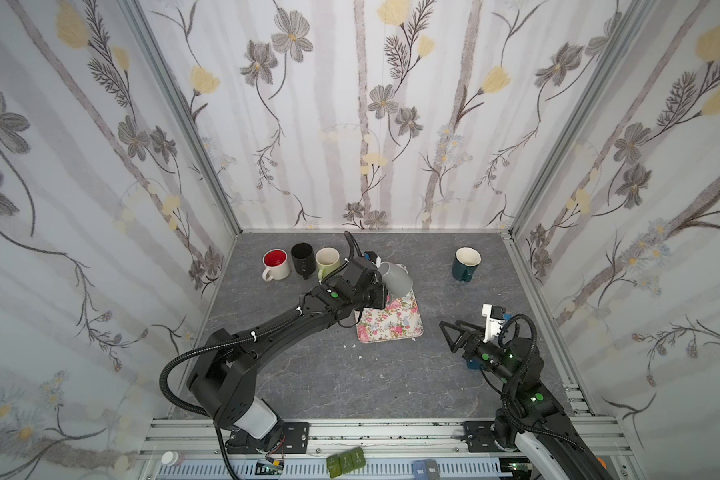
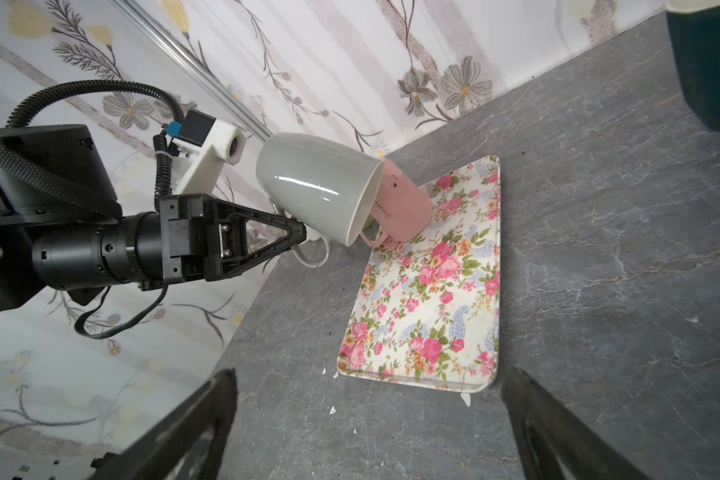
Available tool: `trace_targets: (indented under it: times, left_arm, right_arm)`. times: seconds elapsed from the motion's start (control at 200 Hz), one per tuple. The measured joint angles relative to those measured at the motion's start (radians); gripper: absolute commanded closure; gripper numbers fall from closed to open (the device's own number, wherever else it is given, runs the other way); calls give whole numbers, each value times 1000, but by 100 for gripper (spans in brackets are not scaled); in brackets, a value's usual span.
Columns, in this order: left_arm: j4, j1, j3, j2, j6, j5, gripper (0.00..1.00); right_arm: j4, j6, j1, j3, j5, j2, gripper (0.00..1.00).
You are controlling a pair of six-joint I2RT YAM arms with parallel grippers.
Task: Turn the mug right side up
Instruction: 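Lift the grey mug off the tray with the left gripper, tilting it, then reach the right gripper to the grey mug's handle while the left gripper holds it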
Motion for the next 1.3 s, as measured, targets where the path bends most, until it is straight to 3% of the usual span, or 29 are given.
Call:
trace_targets:
  times: [0.285, 0.764, 1.299]
  left_arm:
    - [86, 22, -100, -95, -21, 24, 100]
    - [212, 80, -207, -171, -74, 61, 100]
    - [283, 97, -301, -230, -70, 118, 100]
  right_arm:
    - [89, 61, 15, 35, -53, 113, 0]
    - [127, 45, 209, 188, 6, 363, 0]
    - [345, 58, 371, 263, 54, 591, 0]
